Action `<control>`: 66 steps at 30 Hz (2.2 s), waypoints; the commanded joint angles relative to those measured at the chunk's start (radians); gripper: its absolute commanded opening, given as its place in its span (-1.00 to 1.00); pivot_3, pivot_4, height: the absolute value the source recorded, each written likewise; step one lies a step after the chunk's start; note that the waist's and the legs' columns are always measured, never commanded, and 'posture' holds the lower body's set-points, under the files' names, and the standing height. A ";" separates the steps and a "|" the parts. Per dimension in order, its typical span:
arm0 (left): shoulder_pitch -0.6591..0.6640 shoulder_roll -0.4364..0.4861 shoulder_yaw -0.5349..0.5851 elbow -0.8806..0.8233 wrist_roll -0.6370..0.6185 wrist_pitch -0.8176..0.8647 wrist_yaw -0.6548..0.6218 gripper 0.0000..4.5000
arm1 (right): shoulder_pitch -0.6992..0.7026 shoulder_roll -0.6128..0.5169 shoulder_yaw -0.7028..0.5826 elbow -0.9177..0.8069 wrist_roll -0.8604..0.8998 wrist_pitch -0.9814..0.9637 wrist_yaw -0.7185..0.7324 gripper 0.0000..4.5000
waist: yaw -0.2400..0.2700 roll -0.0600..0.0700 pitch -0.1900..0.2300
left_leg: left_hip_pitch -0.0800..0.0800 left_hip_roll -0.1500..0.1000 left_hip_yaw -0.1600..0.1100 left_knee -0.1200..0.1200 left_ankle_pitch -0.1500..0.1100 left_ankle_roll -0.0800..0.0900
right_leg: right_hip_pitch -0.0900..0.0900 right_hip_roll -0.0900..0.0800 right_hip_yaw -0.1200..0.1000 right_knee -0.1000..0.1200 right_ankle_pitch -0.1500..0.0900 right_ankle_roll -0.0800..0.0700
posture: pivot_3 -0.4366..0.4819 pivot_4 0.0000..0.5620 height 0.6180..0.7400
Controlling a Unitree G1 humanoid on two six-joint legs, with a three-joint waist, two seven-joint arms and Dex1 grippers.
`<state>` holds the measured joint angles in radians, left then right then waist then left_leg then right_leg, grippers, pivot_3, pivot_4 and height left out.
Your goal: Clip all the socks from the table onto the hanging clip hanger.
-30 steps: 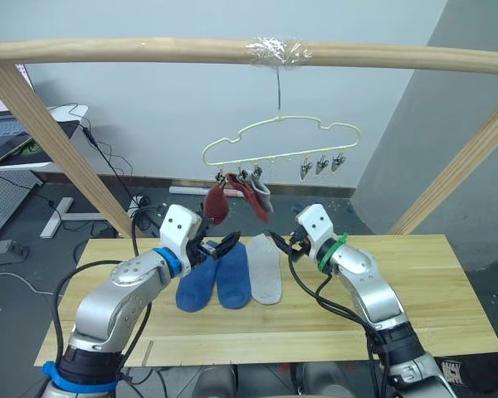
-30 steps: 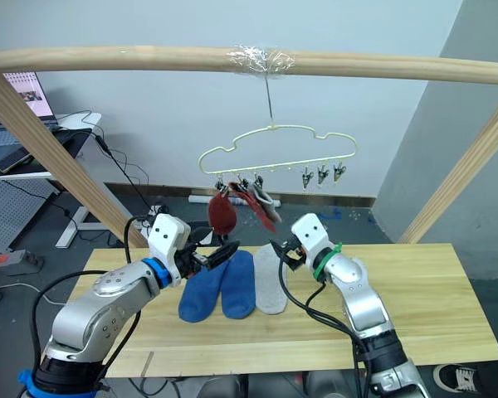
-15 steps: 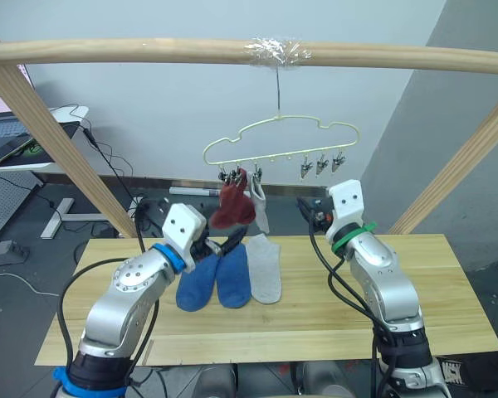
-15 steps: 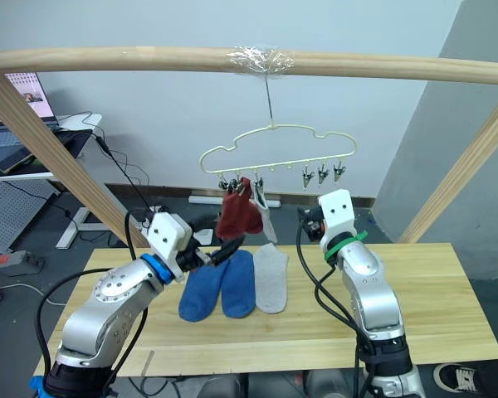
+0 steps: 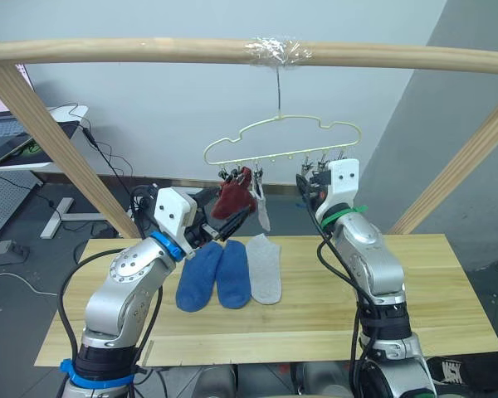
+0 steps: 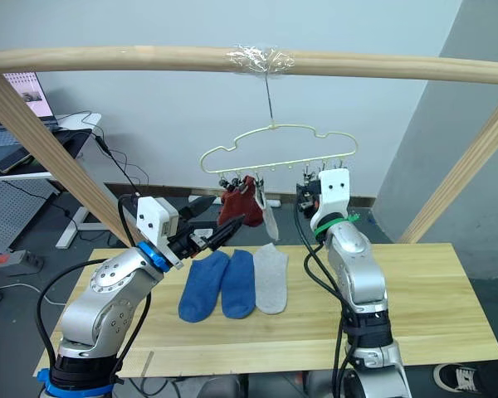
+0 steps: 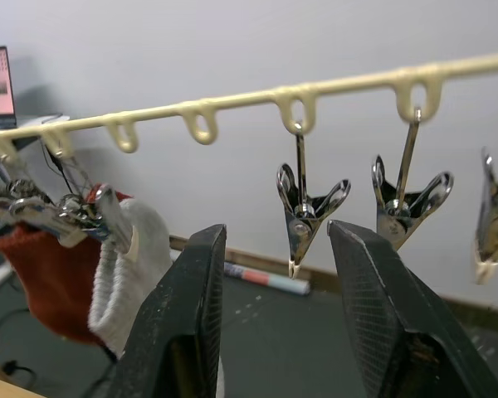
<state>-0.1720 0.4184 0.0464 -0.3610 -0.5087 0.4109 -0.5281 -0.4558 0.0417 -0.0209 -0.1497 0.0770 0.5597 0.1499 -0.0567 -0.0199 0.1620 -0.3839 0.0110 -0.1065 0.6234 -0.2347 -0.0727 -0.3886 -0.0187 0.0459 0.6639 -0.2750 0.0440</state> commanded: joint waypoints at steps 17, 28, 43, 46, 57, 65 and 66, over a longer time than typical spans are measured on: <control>-0.002 -0.018 0.011 -0.081 -0.037 0.006 -0.008 1.00 | -0.153 0.049 -0.041 0.133 0.082 -0.024 -0.063 -0.10 | 0.000 0.002 0.001 | 0.000 0.000 0.000 0.000 0.000 0.000 | 0.000 0.000 0.000 0.000 0.000 0.000 | -0.08 -0.52 1.00; 0.002 -0.031 0.013 -0.097 -0.054 0.008 -0.005 1.00 | -0.187 0.054 -0.030 0.186 0.078 -0.067 -0.068 -0.10 | 0.000 0.002 0.001 | 0.000 0.000 0.000 0.000 0.000 0.000 | 0.000 0.000 0.000 0.000 0.000 0.000 | -0.08 -0.51 1.00; 0.025 -0.024 0.006 -0.123 -0.105 0.015 -0.048 1.00 | -0.190 0.044 -0.025 0.194 0.077 -0.067 -0.064 -0.10 | 0.000 0.003 0.002 | 0.000 0.000 0.000 0.000 0.000 0.000 | 0.000 0.000 0.000 0.000 0.000 0.000 | -0.08 -0.52 1.00; 0.030 -0.021 0.005 -0.119 -0.098 0.009 -0.056 1.00 | -0.188 0.044 -0.029 0.195 0.080 -0.069 -0.064 -0.37 | 0.000 0.003 0.002 | 0.000 0.000 0.000 0.000 0.000 0.000 | 0.000 0.000 0.000 0.000 0.000 0.000 | -0.08 -0.53 1.00; 0.045 -0.020 -0.022 -0.096 -0.057 0.020 -0.045 1.00 | -0.180 0.031 -0.042 0.170 0.101 -0.029 -0.054 -1.00 | 0.000 0.003 0.002 | 0.000 0.000 0.000 0.000 0.000 0.000 | 0.000 0.000 0.000 0.000 0.000 0.000 | -0.09 -0.54 1.00; 0.030 -0.067 -0.269 0.245 0.265 -0.058 0.025 1.00 | -0.164 -0.072 -0.042 0.065 0.162 0.167 0.008 -1.00 | 0.001 0.005 0.003 | 0.000 0.000 0.000 0.000 0.000 0.000 | 0.000 0.000 0.000 -0.001 0.000 0.000 | -0.21 -0.50 1.00; 0.001 -0.090 -0.302 0.336 0.313 -0.091 0.036 1.00 | -0.158 -0.085 -0.043 0.051 0.167 0.182 0.011 -1.00 | 0.001 0.006 0.003 | 0.000 0.000 0.000 0.000 0.000 0.000 | 0.000 0.000 0.000 -0.001 0.000 0.000 | -0.22 -0.49 1.00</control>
<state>-0.1337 0.3546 -0.1936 -0.1309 -0.2838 0.3898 -0.5115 -0.6187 -0.0278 -0.0565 -0.0492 0.2261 0.7096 0.1528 -0.0557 -0.0142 0.1654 -0.3839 0.0102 -0.1066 0.6232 -0.2348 -0.0724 -0.3886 -0.0184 0.0456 0.6632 -0.2760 0.0451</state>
